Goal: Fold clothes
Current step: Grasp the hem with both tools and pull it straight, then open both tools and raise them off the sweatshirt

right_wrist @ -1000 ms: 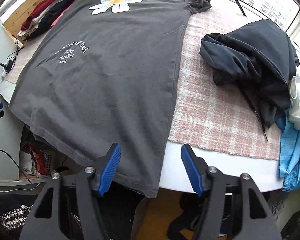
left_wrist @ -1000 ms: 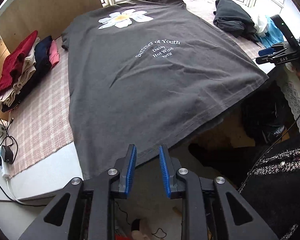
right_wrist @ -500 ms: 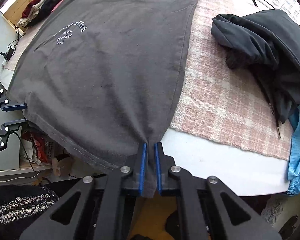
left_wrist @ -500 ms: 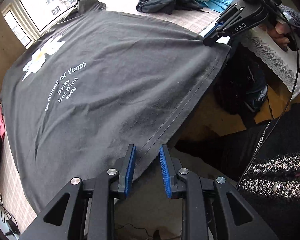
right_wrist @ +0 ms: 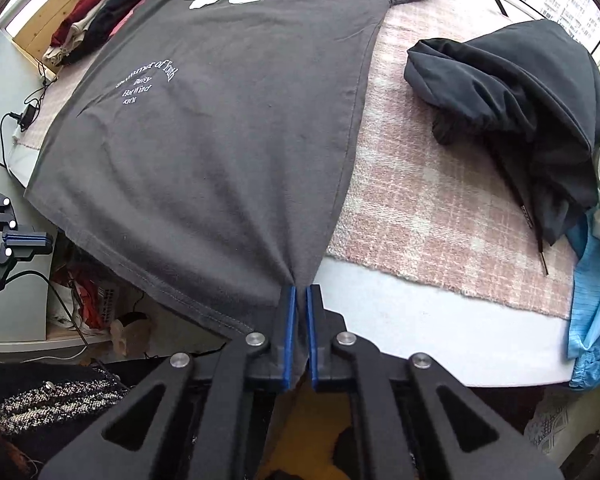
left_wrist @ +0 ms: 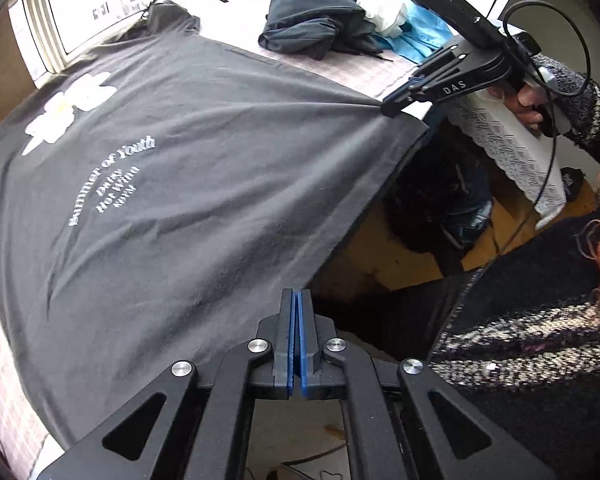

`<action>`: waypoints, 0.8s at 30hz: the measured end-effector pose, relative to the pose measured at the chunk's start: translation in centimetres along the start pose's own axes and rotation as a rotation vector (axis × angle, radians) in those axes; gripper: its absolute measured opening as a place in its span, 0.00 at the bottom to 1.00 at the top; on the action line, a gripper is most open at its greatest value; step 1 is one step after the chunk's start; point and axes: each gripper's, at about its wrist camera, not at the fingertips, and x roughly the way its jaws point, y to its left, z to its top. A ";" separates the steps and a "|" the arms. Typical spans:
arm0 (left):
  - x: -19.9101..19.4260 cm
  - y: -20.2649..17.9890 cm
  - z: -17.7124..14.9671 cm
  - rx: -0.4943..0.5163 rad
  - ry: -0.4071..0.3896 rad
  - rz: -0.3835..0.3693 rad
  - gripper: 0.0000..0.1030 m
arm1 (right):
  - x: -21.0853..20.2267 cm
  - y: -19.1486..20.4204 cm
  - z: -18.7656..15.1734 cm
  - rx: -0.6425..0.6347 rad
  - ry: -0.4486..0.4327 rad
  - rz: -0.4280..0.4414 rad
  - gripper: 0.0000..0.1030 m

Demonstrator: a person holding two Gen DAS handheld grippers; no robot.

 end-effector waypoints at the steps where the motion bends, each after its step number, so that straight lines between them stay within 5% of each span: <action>1: 0.1 -0.2 -0.1 0.023 -0.002 0.049 0.13 | 0.2 -0.1 0.0 0.008 0.010 0.005 0.07; 3: 0.6 -0.9 -0.4 0.105 0.016 0.105 0.23 | 0.2 0.0 0.2 0.010 0.018 0.004 0.08; 9: 3.1 -3.4 -1.1 0.327 0.107 0.225 0.27 | -0.2 -0.6 0.2 0.022 0.036 0.024 0.09; 14: 3.8 -2.2 0.1 0.258 0.124 0.141 0.18 | -0.2 -0.7 0.1 0.022 0.036 0.019 0.09; 16: 3.2 -1.0 0.8 0.174 0.122 0.062 0.01 | -0.4 -0.8 0.0 0.019 0.031 0.021 0.08; 20: 1.2 0.3 1.4 0.097 0.096 -0.011 0.01 | -0.9 -0.9 0.0 0.006 0.017 0.027 0.07; 24: 0.4 -1.1 0.8 0.162 0.093 -0.027 0.02 | -1.5 -1.3 -0.3 -0.011 0.006 -0.008 0.06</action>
